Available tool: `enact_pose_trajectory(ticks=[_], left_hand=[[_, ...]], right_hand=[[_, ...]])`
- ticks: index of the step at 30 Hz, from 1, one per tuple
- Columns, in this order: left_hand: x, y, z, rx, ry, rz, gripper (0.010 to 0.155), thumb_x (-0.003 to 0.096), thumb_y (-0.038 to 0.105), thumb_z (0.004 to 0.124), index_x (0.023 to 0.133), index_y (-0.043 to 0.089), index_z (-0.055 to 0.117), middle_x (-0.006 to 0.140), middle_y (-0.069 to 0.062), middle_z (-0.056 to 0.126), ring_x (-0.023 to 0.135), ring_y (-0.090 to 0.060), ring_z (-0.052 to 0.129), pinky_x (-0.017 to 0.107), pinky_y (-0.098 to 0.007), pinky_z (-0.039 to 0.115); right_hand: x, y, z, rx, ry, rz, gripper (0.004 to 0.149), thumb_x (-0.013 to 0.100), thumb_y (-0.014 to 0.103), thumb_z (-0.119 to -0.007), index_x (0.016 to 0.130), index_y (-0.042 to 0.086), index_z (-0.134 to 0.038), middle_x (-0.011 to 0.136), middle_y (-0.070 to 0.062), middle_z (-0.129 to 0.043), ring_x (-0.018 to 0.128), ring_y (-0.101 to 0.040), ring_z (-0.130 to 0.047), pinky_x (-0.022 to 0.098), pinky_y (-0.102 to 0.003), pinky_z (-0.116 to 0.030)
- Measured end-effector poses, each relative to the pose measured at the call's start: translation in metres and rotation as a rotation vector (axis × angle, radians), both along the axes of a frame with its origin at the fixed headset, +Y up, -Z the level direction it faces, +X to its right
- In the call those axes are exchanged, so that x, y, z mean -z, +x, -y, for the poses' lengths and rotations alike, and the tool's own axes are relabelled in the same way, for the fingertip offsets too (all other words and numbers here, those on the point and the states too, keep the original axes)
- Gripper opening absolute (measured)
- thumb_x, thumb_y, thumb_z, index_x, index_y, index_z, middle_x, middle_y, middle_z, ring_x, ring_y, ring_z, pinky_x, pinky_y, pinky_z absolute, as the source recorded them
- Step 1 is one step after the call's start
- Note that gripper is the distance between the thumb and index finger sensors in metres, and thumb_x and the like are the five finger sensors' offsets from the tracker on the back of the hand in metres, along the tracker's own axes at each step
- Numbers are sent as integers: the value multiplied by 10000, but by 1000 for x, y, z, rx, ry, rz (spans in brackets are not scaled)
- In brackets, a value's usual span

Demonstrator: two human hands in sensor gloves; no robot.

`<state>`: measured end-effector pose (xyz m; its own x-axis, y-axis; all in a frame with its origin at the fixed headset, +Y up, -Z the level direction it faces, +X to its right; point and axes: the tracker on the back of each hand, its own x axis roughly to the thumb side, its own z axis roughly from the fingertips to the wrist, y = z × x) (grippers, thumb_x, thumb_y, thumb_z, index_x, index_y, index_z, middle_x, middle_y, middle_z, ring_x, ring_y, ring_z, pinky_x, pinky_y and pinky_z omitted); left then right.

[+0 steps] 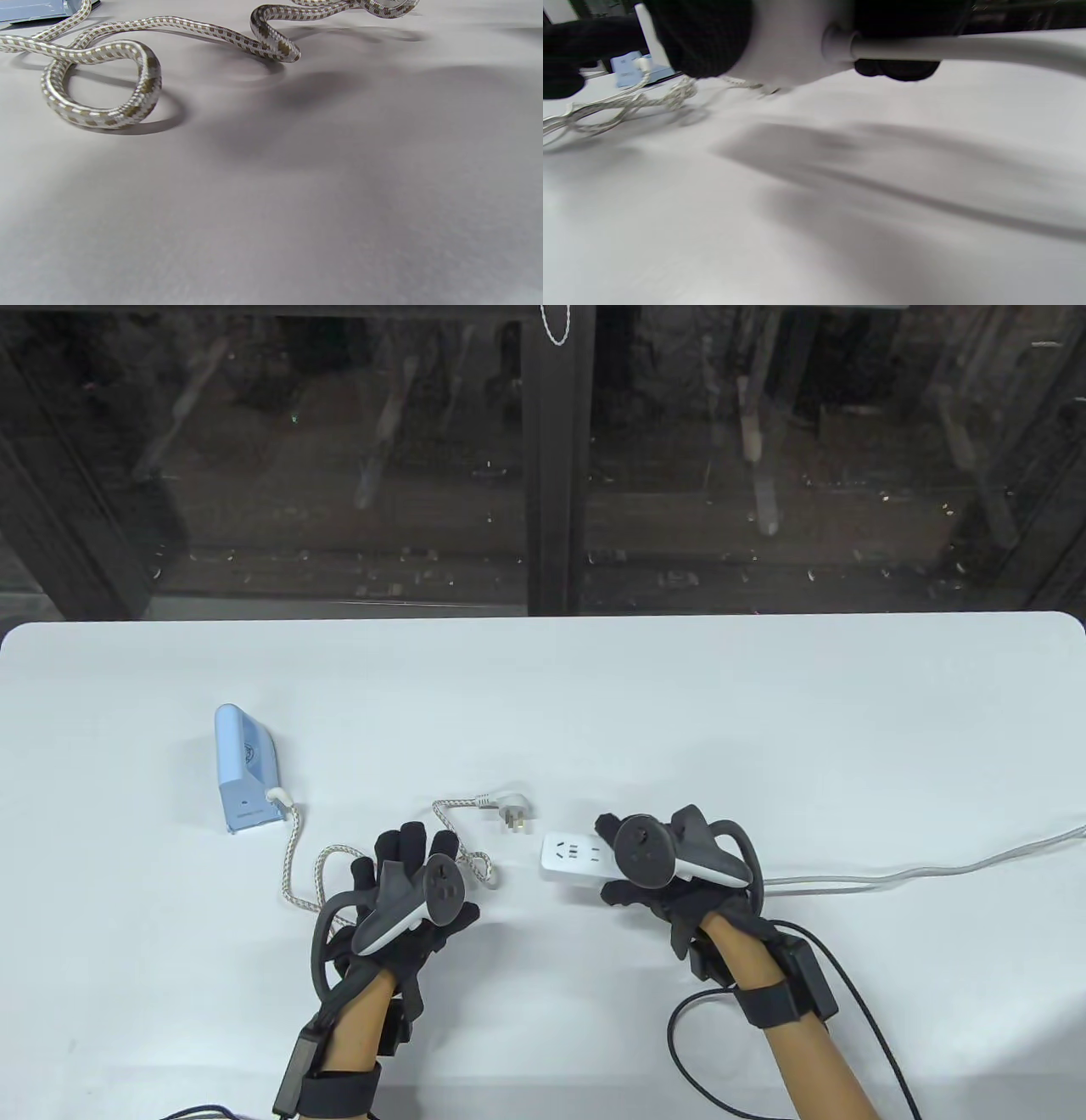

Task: Plug the electric iron into the power strip

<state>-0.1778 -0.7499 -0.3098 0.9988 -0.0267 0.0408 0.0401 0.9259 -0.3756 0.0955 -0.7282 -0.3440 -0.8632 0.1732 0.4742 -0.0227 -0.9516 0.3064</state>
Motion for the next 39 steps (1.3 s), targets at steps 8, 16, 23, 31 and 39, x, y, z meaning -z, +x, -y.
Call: enact_pose_trajectory(ticks=[8, 16, 23, 31, 39], left_hand=[[11, 6, -8, -69, 33, 39, 794, 450, 633, 410, 1082, 388, -4, 1156, -29, -105, 1106, -331, -23, 835, -586, 161], [73, 45, -42, -51, 68, 72, 815, 447, 611, 542, 1091, 417, 81, 1193, -18, 1, 1144, -320, 94, 860, -573, 254], [124, 64, -19, 48, -151, 25, 904, 407, 613, 659, 1068, 460, 61, 1215, -16, 76, 1165, -307, 215, 875, -559, 322], [143, 70, 8, 123, -176, 3, 904, 394, 587, 694, 1110, 362, 190, 1204, -23, 360, 1123, -307, 465, 863, -562, 418], [140, 71, 10, 147, -103, 28, 781, 407, 589, 693, 1065, 305, 382, 1193, -49, 397, 1109, -309, 515, 861, -562, 462]], right_hand=[[-6, -8, 31, -86, 1, -42, 789, 480, 421, -771, 1122, 213, -362, 1109, -128, -531, 896, -384, -693, 653, -495, -718], [-1, -1, 33, -56, -85, -21, 793, 482, 430, -764, 1119, 250, -328, 1122, -104, -503, 922, -369, -625, 673, -492, -679], [0, 10, 35, -21, -123, 3, 795, 483, 438, -761, 1118, 262, -316, 1128, -102, -488, 922, -377, -594, 686, -476, -642], [0, 10, 35, -16, -125, 4, 796, 481, 442, -759, 1116, 271, -312, 1129, -95, -486, 918, -376, -588, 687, -471, -631], [-1, 10, 36, -22, -120, 8, 794, 486, 441, -753, 1117, 275, -299, 1132, -102, -472, 921, -379, -579, 691, -473, -623]])
